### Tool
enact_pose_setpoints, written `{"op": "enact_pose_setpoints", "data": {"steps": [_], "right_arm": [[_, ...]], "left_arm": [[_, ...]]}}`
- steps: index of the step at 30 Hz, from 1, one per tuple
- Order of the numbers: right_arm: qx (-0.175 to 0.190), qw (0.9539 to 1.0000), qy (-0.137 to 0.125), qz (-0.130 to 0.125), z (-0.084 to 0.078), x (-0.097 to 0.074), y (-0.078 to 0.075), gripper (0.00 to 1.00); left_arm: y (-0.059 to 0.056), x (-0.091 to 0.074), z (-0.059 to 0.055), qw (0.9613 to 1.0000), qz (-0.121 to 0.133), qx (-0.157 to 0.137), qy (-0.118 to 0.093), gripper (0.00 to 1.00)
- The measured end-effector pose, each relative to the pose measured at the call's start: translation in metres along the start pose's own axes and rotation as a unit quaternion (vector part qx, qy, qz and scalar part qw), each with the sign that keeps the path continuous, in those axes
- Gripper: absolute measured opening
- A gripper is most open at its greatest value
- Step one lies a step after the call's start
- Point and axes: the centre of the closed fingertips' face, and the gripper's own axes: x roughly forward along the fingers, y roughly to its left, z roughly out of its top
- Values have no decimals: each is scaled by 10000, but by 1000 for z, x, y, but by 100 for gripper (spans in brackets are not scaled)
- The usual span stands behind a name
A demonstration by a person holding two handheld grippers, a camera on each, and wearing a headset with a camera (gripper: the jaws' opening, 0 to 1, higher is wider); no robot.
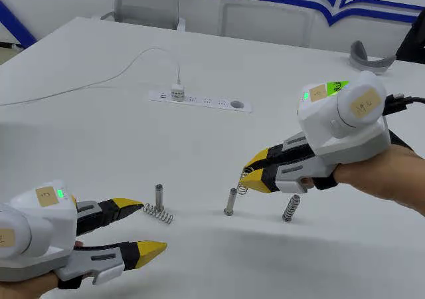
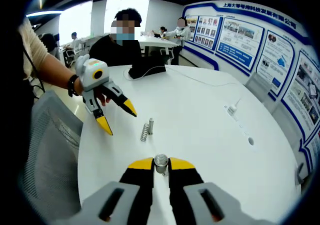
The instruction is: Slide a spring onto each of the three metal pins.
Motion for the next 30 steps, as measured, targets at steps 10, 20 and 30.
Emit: {"op": "enact_pose_setpoints", "data": {"steps": [10, 20, 30], "right_arm": [[127, 9999, 5, -104, -2, 10, -13, 12], [251, 9996, 65, -78, -9, 23, -21, 12], [347, 9993, 105, -68, -18, 30, -24, 12]], "left_arm": [[3, -1, -1, 9999, 68, -94, 0, 52], [6, -2, -2, 9998, 109, -149, 1, 54], [6, -1, -3, 9998, 107, -160, 32, 55]]}}
